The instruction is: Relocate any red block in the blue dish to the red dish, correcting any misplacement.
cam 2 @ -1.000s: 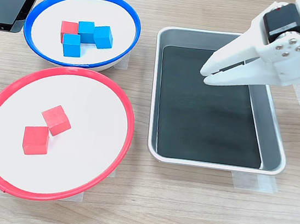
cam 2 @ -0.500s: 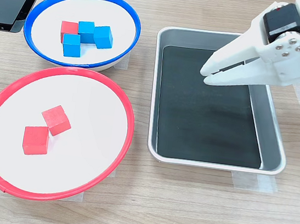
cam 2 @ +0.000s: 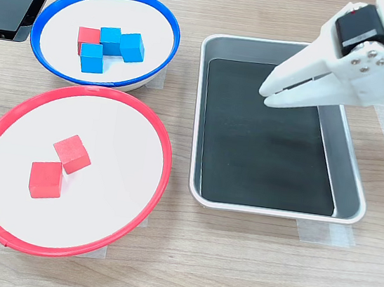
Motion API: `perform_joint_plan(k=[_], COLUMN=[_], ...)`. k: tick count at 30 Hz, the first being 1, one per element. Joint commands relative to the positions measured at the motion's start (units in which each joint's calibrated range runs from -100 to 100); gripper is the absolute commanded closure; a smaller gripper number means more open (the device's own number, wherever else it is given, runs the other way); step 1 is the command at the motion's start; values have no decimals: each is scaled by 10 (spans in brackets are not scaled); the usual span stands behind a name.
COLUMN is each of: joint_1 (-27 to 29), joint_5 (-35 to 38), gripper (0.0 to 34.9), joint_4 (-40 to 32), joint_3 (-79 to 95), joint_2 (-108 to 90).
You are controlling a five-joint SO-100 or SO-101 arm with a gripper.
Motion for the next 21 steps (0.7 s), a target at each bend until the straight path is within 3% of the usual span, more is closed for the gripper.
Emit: perform_joint_plan(k=[1, 9, 21], joint_1=[5, 21, 95], joint_5=[17, 75, 234], gripper=[346, 346, 346], joint_4=[0, 22, 14], joint_3=[-126, -405, -727], joint_2=[97, 354, 738])
